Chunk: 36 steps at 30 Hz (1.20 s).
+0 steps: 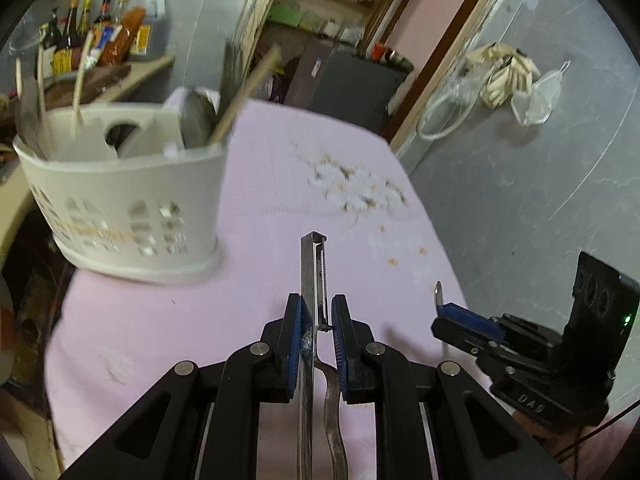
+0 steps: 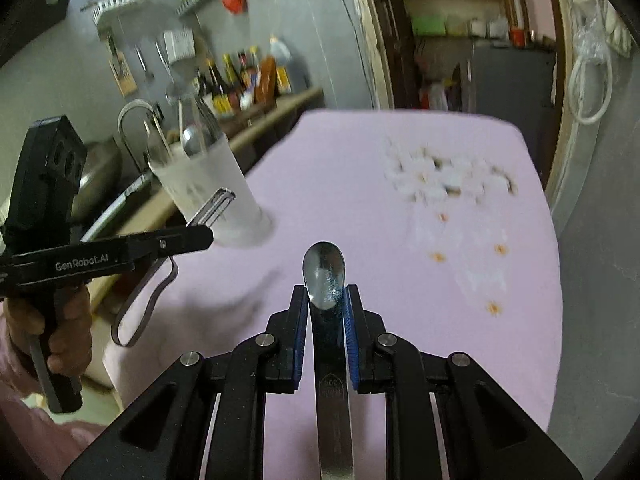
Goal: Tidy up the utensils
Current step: 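Carry the tongs and knife over the white holder and lower them in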
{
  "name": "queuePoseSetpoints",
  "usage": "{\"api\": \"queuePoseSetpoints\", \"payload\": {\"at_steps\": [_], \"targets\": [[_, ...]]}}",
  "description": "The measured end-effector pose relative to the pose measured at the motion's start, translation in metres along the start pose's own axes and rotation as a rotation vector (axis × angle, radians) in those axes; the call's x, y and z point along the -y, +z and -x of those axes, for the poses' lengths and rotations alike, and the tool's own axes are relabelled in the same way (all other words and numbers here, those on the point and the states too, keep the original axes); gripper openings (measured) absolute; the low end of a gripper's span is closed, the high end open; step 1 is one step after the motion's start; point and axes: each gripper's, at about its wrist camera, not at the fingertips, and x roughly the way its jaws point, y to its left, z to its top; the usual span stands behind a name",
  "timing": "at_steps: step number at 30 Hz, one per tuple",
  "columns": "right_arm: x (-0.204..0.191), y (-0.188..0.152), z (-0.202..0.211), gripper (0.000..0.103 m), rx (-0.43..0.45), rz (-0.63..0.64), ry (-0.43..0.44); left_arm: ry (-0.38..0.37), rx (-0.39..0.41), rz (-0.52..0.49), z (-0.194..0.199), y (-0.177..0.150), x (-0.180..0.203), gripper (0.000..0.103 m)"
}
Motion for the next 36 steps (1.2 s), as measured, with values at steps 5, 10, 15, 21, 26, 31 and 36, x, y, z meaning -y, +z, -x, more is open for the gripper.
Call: {"api": "queuePoseSetpoints", "payload": {"at_steps": [5,10,15,21,26,31,36], "targets": [[-0.022,0.021,0.009,0.016,0.113,-0.029,0.006,-0.002,0.054,-0.007,0.028,0.018,-0.008,0.014],[-0.050,0.042,0.013,0.016,0.210,-0.038,0.015,-0.003,0.114,0.004,0.059,0.037,-0.026,0.014],[-0.084,0.076,0.018,0.015,0.312,-0.020,0.029,0.005,0.180,0.023,0.086,0.060,-0.052,0.014],[-0.116,0.120,0.036,0.015,0.393,0.038,0.050,0.031,0.269,0.051,0.108,0.091,-0.089,0.014],[-0.141,0.150,0.046,0.015,0.421,0.090,0.066,0.049,0.336,0.059,0.120,0.114,-0.115,0.014],[-0.163,0.177,0.056,0.015,0.458,0.115,0.121,0.054,0.401,0.073,0.127,0.137,-0.136,0.014],[-0.186,0.198,0.042,0.015,0.478,0.152,0.147,0.037,0.430,0.106,0.119,0.158,-0.157,0.014]]}}
